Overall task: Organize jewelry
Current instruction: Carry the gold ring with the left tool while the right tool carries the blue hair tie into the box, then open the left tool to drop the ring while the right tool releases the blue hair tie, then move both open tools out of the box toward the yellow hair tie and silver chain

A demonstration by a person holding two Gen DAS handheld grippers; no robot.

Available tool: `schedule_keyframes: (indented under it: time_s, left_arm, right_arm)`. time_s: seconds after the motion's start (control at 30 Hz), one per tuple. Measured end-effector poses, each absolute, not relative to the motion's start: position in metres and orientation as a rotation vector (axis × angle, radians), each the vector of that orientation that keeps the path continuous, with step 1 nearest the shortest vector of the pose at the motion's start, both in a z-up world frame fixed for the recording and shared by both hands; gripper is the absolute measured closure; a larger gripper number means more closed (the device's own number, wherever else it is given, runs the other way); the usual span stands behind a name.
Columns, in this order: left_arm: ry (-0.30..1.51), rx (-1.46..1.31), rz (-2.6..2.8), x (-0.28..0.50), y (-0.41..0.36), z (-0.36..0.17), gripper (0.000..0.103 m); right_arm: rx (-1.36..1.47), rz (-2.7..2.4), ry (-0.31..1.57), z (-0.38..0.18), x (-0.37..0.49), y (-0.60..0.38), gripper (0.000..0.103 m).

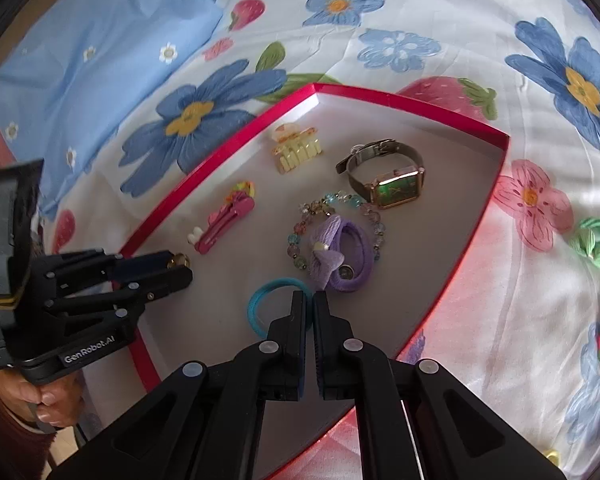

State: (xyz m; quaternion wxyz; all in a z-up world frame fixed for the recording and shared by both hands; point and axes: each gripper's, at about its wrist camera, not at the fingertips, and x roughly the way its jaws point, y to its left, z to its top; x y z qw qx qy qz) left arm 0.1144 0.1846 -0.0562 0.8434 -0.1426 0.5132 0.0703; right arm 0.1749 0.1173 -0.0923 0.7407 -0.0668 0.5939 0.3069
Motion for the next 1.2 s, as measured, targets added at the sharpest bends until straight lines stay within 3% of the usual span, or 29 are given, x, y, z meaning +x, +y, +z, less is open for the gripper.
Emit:
schedule_keyframes:
  time_s: [0.27,0.5,0.57,0.67,0.73,1.2]
  left_arm:
    - [1.088,-0.276,0.154,0.115,0.181,-0.057,0.080]
    - [1.075,-0.313,0.159,0.112,0.187,-0.056,0.080]
    - [1.064,-0.328,0.166,0.110,0.189,-0.053,0.080]
    - [1.040,-0.363,0.164,0.104,0.192,-0.046,0.072]
    - [1.025,-0.375,0.160,0.101,0.194,-0.042,0.057]
    - [0.986,-0.335,0.136,0.083,0.172,-0.016,0.057]
  right_arm:
    - [-0.189,0.679,1.311,-0.094,0.173,0.124,0.098]
    - [-0.111,0.703,1.289,-0.087,0.170,0.119,0.081]
    - [-0.094,0.701,1.278,-0.084,0.169,0.116,0.081]
    - [-0.058,0.696,1.253,-0.074,0.166,0.109,0.081]
    - [-0.017,0.693,1.228,-0.065,0.163,0.100,0.081]
    - [0.148,0.522,1.123,-0.016,0.128,-0.005,0.077]
